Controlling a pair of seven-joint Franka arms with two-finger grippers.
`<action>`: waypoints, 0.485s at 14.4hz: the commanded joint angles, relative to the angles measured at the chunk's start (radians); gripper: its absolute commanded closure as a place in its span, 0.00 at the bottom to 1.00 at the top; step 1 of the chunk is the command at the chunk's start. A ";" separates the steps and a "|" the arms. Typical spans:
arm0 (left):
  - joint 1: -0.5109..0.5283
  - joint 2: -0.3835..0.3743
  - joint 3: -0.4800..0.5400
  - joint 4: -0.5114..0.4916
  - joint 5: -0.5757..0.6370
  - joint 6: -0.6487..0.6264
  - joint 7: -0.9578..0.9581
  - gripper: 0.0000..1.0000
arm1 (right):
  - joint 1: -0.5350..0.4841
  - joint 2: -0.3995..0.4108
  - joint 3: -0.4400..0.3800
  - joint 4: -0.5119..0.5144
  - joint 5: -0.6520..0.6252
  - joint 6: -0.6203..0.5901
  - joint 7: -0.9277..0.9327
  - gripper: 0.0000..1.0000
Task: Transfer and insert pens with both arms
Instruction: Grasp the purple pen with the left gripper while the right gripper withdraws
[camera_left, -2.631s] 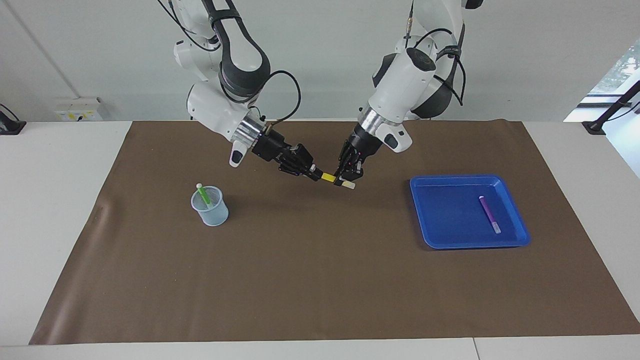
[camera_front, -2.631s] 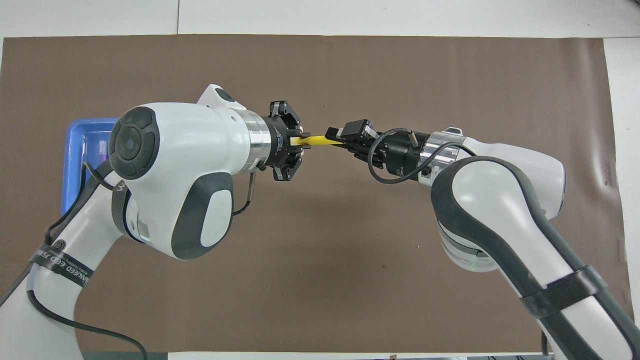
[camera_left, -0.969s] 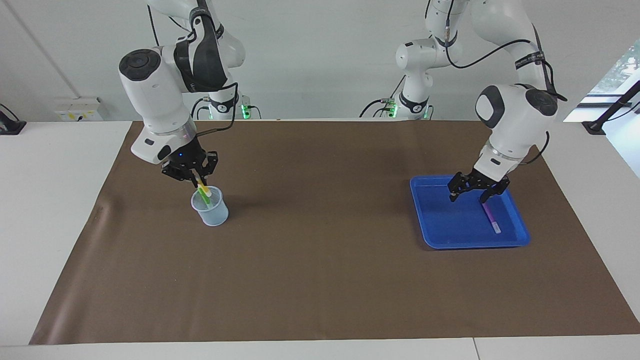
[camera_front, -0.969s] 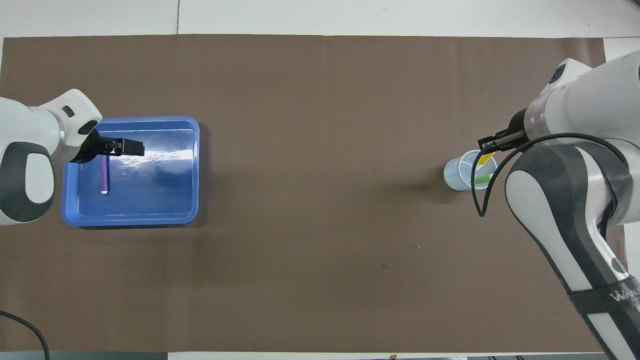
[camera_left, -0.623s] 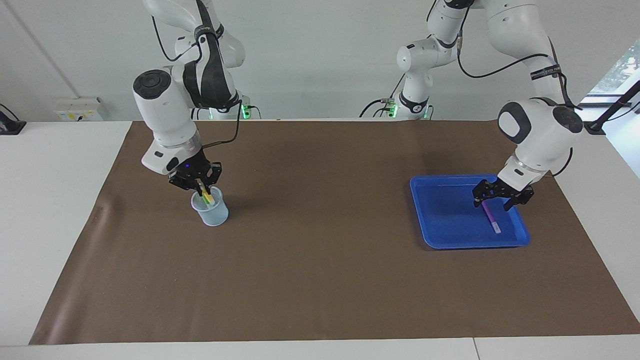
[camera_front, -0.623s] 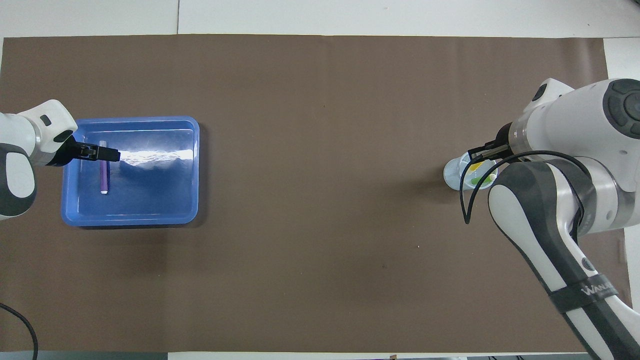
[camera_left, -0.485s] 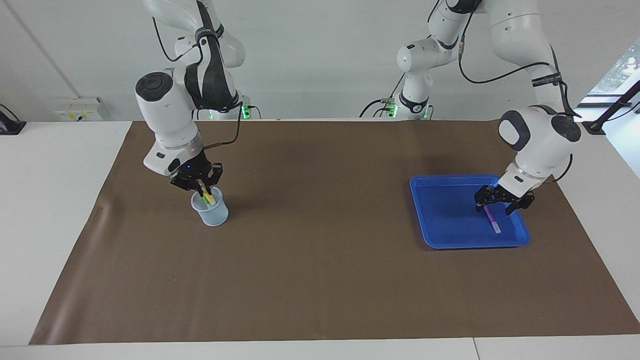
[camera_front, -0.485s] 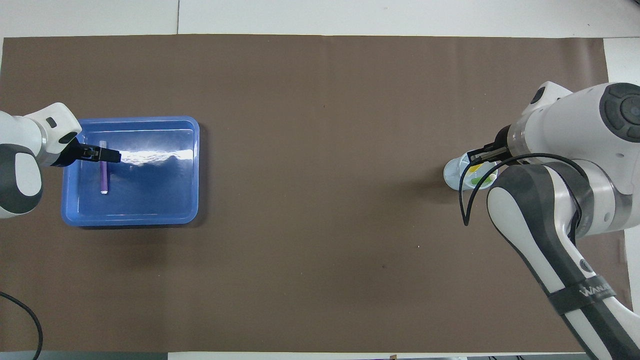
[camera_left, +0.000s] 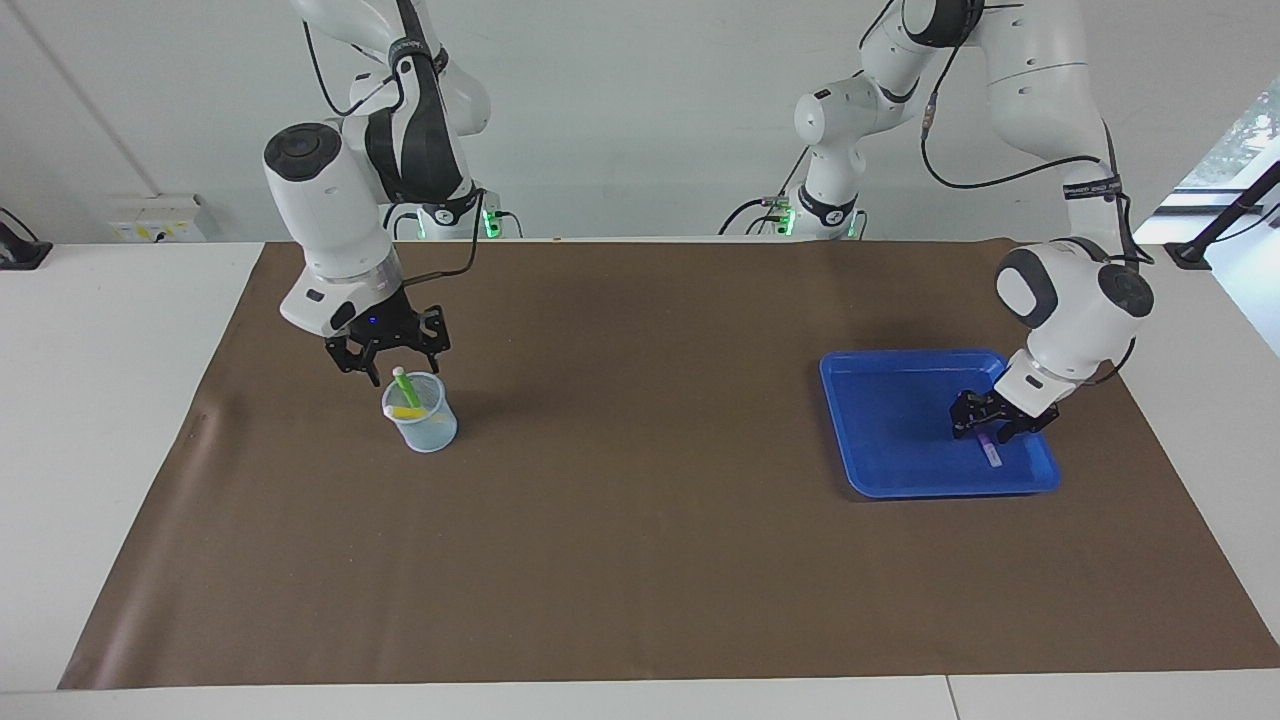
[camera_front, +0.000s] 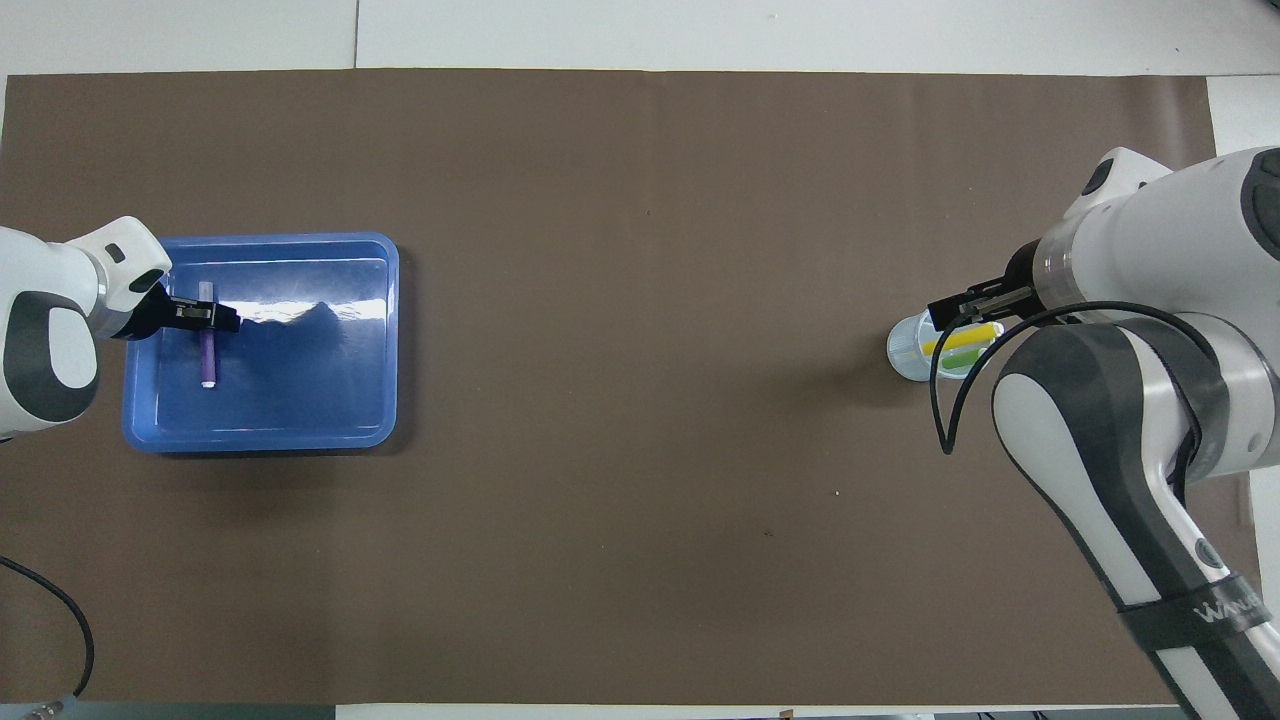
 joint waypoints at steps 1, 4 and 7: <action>0.006 0.004 -0.011 0.006 0.024 0.014 -0.055 1.00 | -0.011 -0.001 0.014 0.083 0.096 -0.082 -0.019 0.18; 0.000 -0.004 -0.011 0.003 0.024 0.002 -0.057 1.00 | -0.011 -0.005 0.014 0.095 0.335 -0.076 -0.006 0.19; -0.015 -0.045 -0.017 0.008 0.022 -0.050 -0.125 1.00 | 0.011 -0.005 0.017 0.094 0.518 -0.027 0.088 0.19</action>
